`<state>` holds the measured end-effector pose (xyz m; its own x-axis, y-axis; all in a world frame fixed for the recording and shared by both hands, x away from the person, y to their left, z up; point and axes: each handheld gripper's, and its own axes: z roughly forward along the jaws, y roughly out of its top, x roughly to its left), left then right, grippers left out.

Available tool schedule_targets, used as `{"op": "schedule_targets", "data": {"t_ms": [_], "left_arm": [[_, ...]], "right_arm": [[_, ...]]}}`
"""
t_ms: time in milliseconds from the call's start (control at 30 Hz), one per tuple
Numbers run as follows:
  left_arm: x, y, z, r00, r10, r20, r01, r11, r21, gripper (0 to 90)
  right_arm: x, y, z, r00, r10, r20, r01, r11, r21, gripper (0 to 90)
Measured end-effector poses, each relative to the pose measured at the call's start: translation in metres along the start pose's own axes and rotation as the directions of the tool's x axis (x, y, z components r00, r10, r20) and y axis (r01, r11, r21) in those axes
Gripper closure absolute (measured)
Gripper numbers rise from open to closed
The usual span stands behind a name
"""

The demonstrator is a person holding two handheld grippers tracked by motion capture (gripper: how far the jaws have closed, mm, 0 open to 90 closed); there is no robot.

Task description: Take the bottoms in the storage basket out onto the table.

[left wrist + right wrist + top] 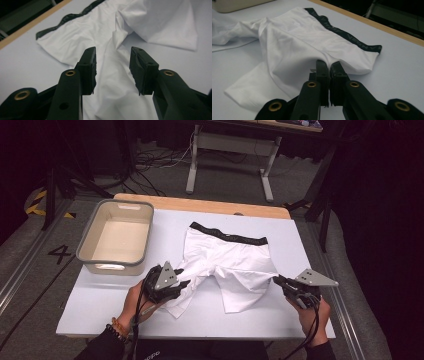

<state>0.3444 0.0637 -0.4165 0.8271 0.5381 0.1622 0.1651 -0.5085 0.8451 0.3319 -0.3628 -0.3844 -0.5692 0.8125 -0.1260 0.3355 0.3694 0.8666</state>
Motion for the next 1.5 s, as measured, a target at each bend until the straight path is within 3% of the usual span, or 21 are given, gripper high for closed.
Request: {"op": "schedule_targets", "data": {"t_ms": [133,167,233,267,433,533,600,633,667,700,800,867,900,933,967,1033,1233,1333,1367,1400,1500], "left_arm": [[-0.011,-0.008,-0.004,0.9997,0.012,0.021,-0.013,0.9995,0.027,55.2],[-0.017,-0.013,-0.006,0.9984,0.012,0.055,-0.013,0.9995,0.027,52.7],[-0.021,-0.016,-0.005,0.9982,0.016,0.059,-0.019,0.9991,0.039,51.1],[-0.025,-0.022,-0.004,0.9975,0.028,0.064,-0.033,0.9964,0.078,49.9],[-0.025,-0.034,-0.002,0.9964,0.022,0.082,-0.031,0.9935,0.110,45.8],[-0.026,-0.037,-0.002,0.9963,0.023,0.083,-0.033,0.9922,0.120,45.7],[-0.027,-0.040,-0.004,0.9957,0.025,0.089,-0.037,0.9910,0.129,46.8],[-0.028,-0.042,-0.007,0.9949,0.027,0.097,-0.039,0.9915,0.124,49.4],[-0.028,-0.042,-0.007,0.9949,0.027,0.097,-0.039,0.9915,0.124,51.3],[-0.029,-0.043,-0.011,0.9931,0.014,0.116,-0.026,0.9938,0.108,53.1],[-0.031,-0.045,-0.013,0.9908,-0.004,0.135,-0.010,0.9940,0.109,56.4],[-0.031,-0.045,-0.013,0.9902,-0.001,0.140,-0.015,0.9935,0.113,59.9],[-0.033,-0.046,-0.012,0.9881,-0.008,0.154,-0.010,0.9932,0.116,59.8],[-0.034,-0.047,-0.011,0.9870,-0.016,0.160,-0.003,0.9930,0.118,59.7],[-0.034,-0.047,-0.011,0.9870,-0.016,0.160,-0.003,0.9930,0.118,59.5],[-0.036,-0.048,-0.006,0.9881,-0.025,0.152,0.003,0.9899,0.141,57.8],[-0.038,-0.049,0.001,0.9916,-0.053,0.118,0.030,0.9825,0.184,59.6],[-0.039,-0.048,0.003,0.9917,-0.061,0.113,0.037,0.9771,0.209,64.3],[-0.038,-0.048,0.003,0.9910,-0.058,0.121,0.032,0.9778,0.207,69.0],[-0.039,-0.048,0.003,0.9913,-0.057,0.119,0.031,0.9779,0.207,72.2],[-0.039,-0.048,0.002,0.9912,-0.066,0.115,0.040,0.9763,0.213,78.9]], "right_arm": [[-0.006,-0.005,-0.006,0.9988,0.029,0.040,-0.029,0.9995,-0.009,86.3],[-0.010,-0.009,-0.006,0.9967,0.048,0.066,-0.048,0.9988,-0.006,84.6],[-0.013,-0.012,-0.004,0.9959,0.063,0.065,-0.063,0.9980,-0.013,82.8],[-0.013,-0.014,-0.001,0.9955,0.065,0.069,-0.065,0.9979,-0.005,81.9],[-0.010,-0.018,0.005,0.9945,0.060,0.086,-0.062,0.9979,0.019,66.8],[-0.008,-0.017,0.004,0.9942,0.055,0.092,-0.056,0.9984,0.004,65.4],[-0.003,-0.015,0.002,0.9965,0.042,0.073,-0.041,0.9991,-0.008,62.5],[0.005,-0.012,0.003,0.9994,0.024,0.023,-0.024,0.9996,-0.012,60.3],[0.005,-0.012,0.003,0.9994,0.024,0.023,-0.024,0.9996,-0.012,60.3],[0.016,-0.009,0.007,0.9998,-0.002,-0.022,0.001,1.0000,-0.010,58.4],[0.038,-0.002,0.016,0.9939,-0.040,-0.103,0.039,0.9992,-0.010,53.2],[0.046,0.000,0.019,0.9910,-0.056,-0.122,0.056,0.9984,-0.009,51.5],[0.063,0.004,0.027,0.9820,-0.098,-0.162,0.099,0.9951,0.001,48.1],[0.070,0.007,0.029,0.9792,-0.120,-0.164,0.122,0.9925,0.001,45.3],[0.070,0.007,0.029,0.9792,-0.120,-0.164,0.122,0.9925,0.001,45.3],[0.089,0.013,0.039,0.9650,-0.145,-0.218,0.145,0.9892,-0.017,45.1],[0.121,0.014,0.084,0.9236,-0.202,-0.326,0.234,0.9703,0.062,44.8],[0.128,0.012,0.099,0.9193,-0.209,-0.333,0.258,0.9600,0.109,44.7],[0.131,0.009,0.111,0.9139,-0.238,-0.329,0.298,0.9429,0.148,45.6],[0.131,0.008,0.116,0.9200,-0.217,-0.327,0.282,0.9450,0.166,47.8],[0.129,0.006,0.121,0.9192,-0.200,-0.339,0.271,0.9464,0.176,54.4]]}}
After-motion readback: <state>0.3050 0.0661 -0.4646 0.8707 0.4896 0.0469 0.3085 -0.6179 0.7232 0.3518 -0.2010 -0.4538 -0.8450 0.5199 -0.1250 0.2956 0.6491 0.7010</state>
